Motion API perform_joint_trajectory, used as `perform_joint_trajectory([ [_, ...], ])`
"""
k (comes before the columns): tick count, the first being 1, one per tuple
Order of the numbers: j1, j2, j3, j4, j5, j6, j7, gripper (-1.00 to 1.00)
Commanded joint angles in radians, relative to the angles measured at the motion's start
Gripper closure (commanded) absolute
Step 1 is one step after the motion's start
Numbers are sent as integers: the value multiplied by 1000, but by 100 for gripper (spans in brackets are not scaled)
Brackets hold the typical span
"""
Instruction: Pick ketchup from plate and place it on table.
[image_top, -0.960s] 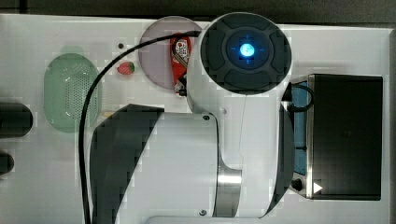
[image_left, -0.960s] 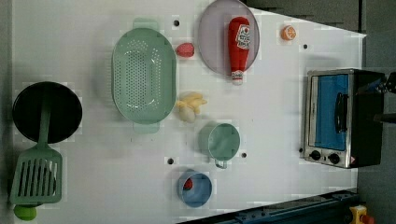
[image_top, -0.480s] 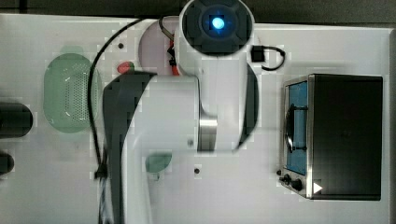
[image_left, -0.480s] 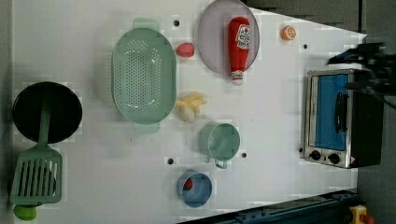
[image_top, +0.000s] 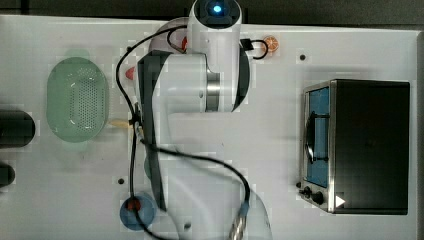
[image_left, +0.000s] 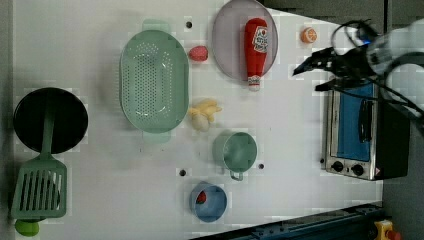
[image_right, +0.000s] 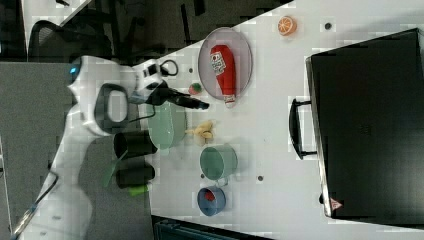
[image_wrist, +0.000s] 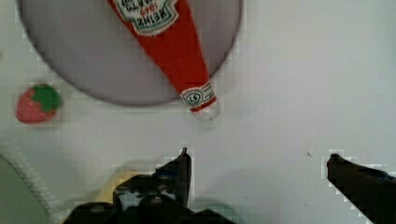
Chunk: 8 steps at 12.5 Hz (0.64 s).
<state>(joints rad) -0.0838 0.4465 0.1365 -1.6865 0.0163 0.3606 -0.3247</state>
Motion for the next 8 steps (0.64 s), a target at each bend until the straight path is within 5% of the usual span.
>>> perform_joint_trajectory([
  [1,32,34,3,104,-62,17,-175,-100],
  [8,85,257,1,201,-161,206,-206,-100],
])
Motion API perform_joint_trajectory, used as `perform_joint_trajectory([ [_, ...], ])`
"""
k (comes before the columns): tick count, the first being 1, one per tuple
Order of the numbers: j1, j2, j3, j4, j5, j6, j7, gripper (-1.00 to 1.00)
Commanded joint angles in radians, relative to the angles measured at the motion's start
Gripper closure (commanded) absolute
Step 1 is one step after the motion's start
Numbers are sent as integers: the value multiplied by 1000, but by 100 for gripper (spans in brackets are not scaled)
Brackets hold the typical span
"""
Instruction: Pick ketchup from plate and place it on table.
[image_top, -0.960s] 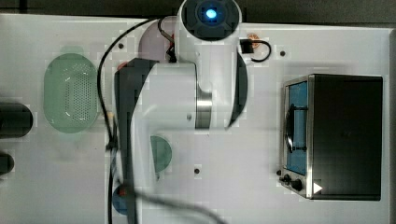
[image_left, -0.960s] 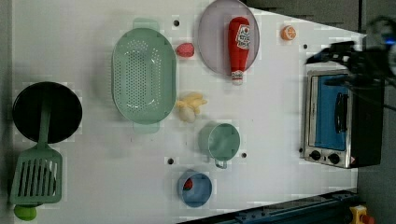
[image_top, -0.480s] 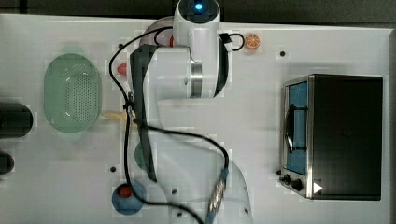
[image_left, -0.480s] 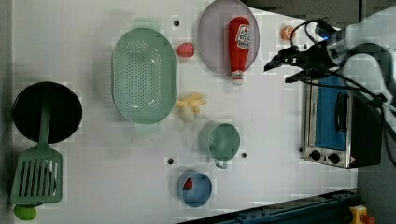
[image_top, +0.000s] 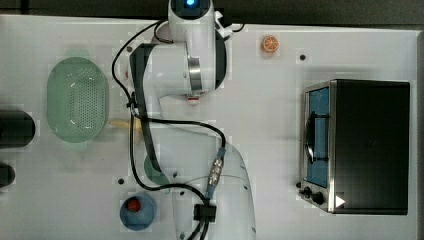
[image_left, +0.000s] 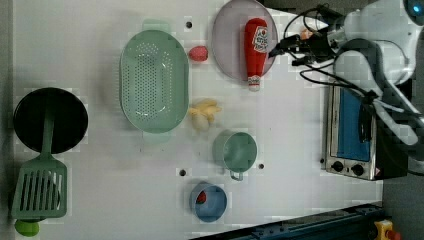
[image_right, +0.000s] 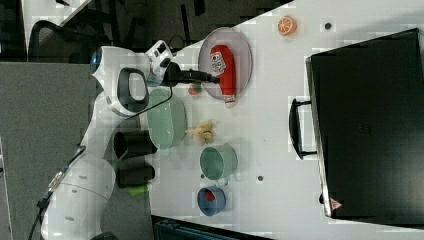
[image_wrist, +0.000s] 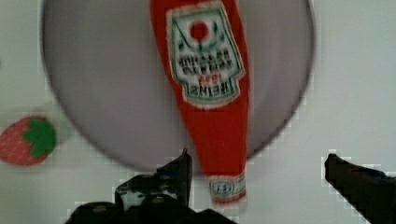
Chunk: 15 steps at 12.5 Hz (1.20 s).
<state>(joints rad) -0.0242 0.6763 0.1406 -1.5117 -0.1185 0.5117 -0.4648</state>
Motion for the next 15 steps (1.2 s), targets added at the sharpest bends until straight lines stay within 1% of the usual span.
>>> perform_joint_trajectory([
  [1,26,46,-4,26,-32,92,-66,-100],
  [3,26,77,-6,26,-33,148,-66,-100],
  [6,26,125,-6,26,-41,187,-66,-100],
  [8,26,152,-6,26,-47,251,-65,-100],
  [11,27,185,-6,26,-48,283,-66,-100],
  [12,28,190,-6,26,-48,302,-66,-92],
  [15,28,192,-7,28,-48,314,-65,-21],
])
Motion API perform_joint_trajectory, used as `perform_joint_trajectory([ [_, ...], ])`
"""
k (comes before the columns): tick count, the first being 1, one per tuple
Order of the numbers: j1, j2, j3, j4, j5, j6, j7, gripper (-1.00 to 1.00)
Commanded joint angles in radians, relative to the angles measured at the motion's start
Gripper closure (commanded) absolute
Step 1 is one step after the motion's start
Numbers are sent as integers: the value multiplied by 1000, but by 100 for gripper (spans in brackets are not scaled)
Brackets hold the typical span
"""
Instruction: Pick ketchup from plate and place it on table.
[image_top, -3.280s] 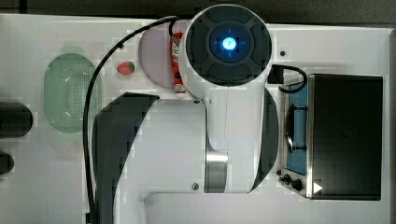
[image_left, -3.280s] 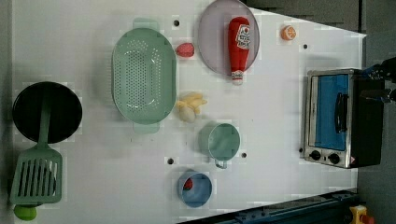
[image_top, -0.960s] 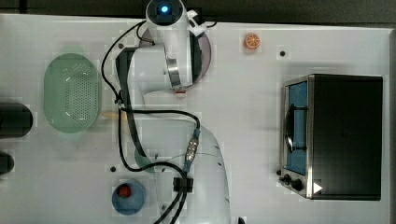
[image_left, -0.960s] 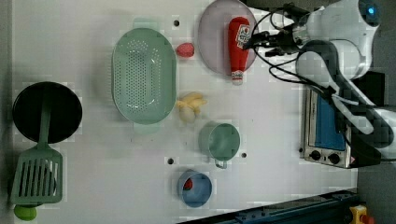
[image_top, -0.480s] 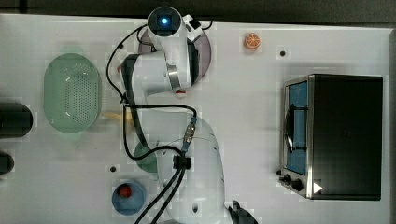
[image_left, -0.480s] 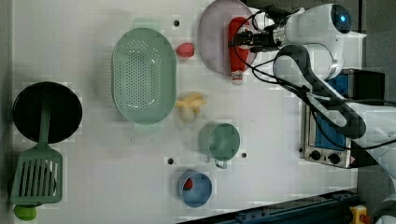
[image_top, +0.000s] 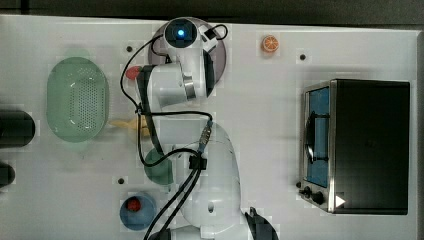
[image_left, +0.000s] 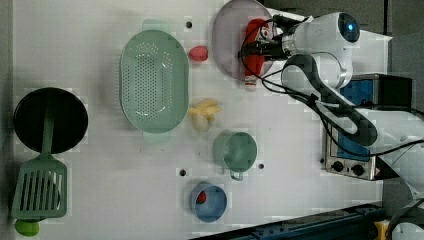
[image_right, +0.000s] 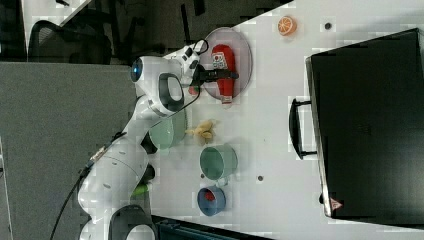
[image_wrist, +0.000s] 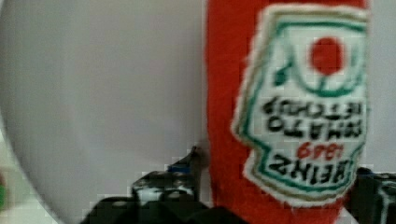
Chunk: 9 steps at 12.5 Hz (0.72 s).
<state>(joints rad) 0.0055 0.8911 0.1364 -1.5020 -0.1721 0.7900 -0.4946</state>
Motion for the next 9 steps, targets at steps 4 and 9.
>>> perform_joint_trajectory([
  [4,-6,-50,-3,22,8,35,-30,-19],
  [9,-18,-163,-3,73,13,-82,-22,-19],
])
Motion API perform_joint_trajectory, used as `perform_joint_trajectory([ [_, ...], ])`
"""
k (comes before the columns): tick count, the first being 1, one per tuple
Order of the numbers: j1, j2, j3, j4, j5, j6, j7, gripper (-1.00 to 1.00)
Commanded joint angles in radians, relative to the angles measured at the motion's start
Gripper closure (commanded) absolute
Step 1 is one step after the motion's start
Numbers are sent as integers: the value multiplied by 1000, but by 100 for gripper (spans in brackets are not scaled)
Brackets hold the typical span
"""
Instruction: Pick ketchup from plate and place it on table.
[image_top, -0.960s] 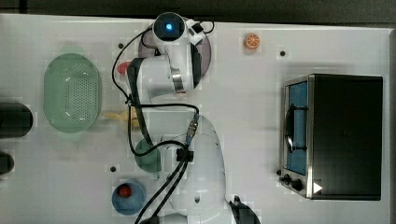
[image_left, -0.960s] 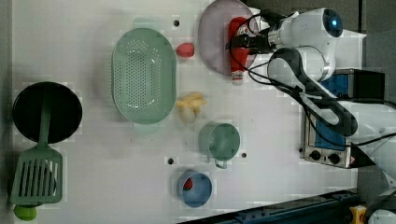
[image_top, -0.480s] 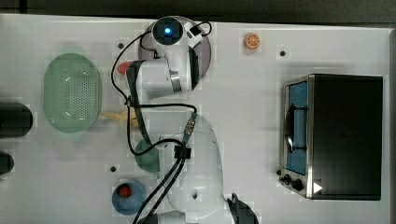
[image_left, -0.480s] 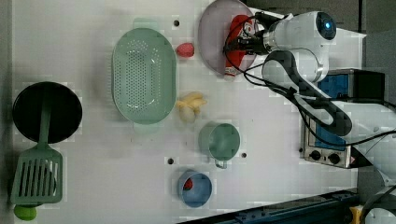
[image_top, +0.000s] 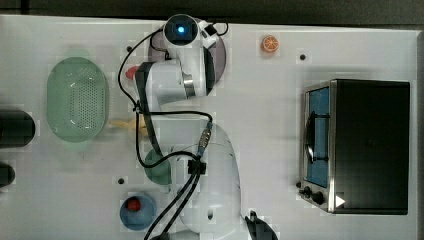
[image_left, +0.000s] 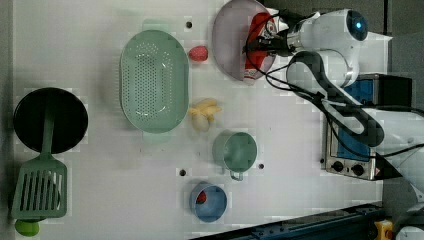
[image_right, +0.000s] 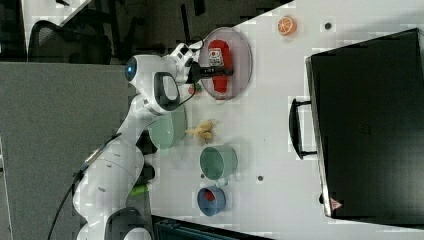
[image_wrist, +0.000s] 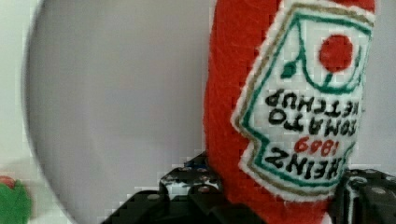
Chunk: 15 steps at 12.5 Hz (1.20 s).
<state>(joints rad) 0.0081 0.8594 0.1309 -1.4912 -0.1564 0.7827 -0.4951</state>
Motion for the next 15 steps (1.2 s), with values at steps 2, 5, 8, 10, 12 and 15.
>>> perform_joint_trajectory([
  [2,-26,-191,3,75,-3,-186,-22,-19],
  [5,-52,-301,3,43,9,-245,-22,-19],
  [8,-105,-429,3,-80,127,-251,-22,-19],
  [10,-137,-520,0,-190,145,-251,-22,-19],
  [12,-161,-612,-4,-313,145,-247,-22,-19],
  [15,-168,-738,-20,-519,145,-199,-22,-19],
])
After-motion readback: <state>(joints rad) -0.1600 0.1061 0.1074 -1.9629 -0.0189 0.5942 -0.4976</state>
